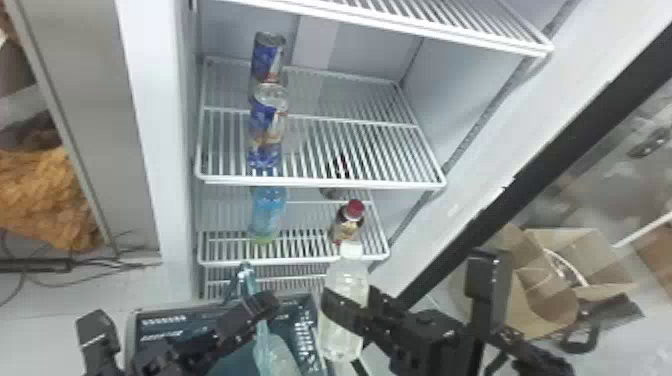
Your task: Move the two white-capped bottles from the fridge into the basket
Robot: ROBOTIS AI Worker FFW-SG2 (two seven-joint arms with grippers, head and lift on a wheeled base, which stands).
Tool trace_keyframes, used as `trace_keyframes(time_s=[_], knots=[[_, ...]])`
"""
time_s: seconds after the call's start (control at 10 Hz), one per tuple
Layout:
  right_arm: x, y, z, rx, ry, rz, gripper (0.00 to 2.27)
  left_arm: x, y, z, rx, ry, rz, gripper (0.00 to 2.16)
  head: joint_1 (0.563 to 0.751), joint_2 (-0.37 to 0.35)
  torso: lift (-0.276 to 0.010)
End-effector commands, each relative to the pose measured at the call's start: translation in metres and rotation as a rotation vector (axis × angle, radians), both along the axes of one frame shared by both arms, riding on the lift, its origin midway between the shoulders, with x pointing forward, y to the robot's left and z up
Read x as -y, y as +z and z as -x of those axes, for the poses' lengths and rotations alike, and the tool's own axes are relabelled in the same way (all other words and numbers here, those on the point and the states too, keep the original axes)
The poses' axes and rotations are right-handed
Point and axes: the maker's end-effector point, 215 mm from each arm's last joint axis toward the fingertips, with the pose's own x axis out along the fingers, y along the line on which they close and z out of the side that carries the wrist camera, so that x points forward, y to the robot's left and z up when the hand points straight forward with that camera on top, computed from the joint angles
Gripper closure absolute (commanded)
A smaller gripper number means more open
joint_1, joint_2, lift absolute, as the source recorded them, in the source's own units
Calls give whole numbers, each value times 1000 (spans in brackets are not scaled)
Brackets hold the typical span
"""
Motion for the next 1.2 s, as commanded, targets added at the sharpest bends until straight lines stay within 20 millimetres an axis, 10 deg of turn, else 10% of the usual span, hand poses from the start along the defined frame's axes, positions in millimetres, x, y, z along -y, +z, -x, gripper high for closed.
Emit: trace_keyframes(time_s=[0.0, 0.9, 1.1], knots=[[-5, -22, 3, -56, 11, -27, 812, 1, 0, 0, 0, -1, 2, 1168, 695, -350, 0], [-42, -84, 10, -224, 109, -126, 814, 2, 1, 1, 2, -6, 1, 1168, 695, -346, 0], [-43, -85, 9, -228, 116, -129, 533, 3, 0, 2, 1, -11, 0, 1168, 695, -347, 0]])
